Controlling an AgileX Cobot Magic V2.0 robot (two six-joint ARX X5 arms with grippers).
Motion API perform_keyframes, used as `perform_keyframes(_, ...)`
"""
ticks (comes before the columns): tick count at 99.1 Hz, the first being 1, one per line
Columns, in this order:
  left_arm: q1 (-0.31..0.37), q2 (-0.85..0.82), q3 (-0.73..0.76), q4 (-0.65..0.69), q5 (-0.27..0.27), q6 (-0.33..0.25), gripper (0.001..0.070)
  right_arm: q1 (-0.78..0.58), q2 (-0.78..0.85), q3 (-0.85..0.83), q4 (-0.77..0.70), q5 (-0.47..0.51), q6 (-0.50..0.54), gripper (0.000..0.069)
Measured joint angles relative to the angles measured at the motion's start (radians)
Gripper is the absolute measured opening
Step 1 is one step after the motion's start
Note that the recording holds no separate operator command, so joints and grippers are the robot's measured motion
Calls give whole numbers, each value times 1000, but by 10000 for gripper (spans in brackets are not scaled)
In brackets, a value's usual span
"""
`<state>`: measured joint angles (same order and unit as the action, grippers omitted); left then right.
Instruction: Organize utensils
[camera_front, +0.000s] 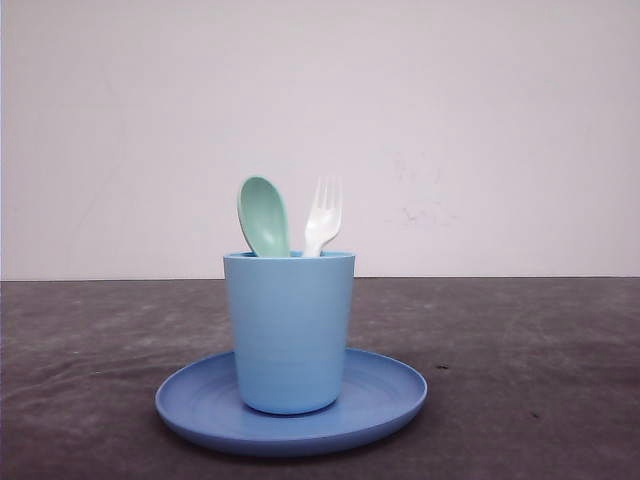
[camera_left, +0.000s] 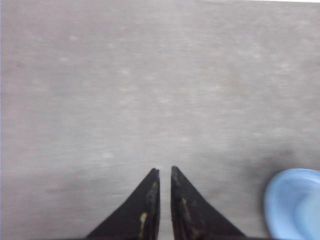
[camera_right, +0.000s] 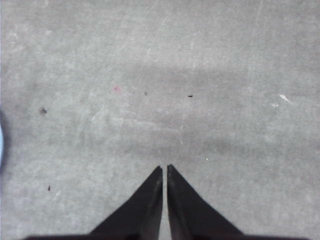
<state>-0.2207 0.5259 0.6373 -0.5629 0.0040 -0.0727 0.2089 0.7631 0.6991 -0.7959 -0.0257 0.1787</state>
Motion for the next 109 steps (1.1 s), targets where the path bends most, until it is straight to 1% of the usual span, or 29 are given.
perform_keyframes(7,23,-47,-23,6,-26,32,14,0,0,0,0,0,0,14)
perform_keyframes(15,62,-121,-85,43,-28,55,14,0,0,0,0,0,0,14)
perform_keyframes(32,146,-297,-295,184,-28,63,13,0,0,0,0,0,0,14)
perform_keyframes(45,168,-412,-438,262,-28,63,13,0,0,0,0,0,0,14)
perform_keyframes(59,186,-492,-535,306,-28,66,13,0,0,0,0,0,0,14)
perform_keyframes(70,191,-522,-581,313,-29,66,13,0,0,0,0,0,0,14)
perform_keyframes(83,192,-522,-590,338,-28,66,13,0,0,0,1,0,0,14)
perform_keyframes(91,193,-521,-605,377,-28,66,13,0,0,1,1,0,0,14)
perform_keyframes(109,192,-521,-605,378,-28,66,13,0,0,1,2,0,0,14)
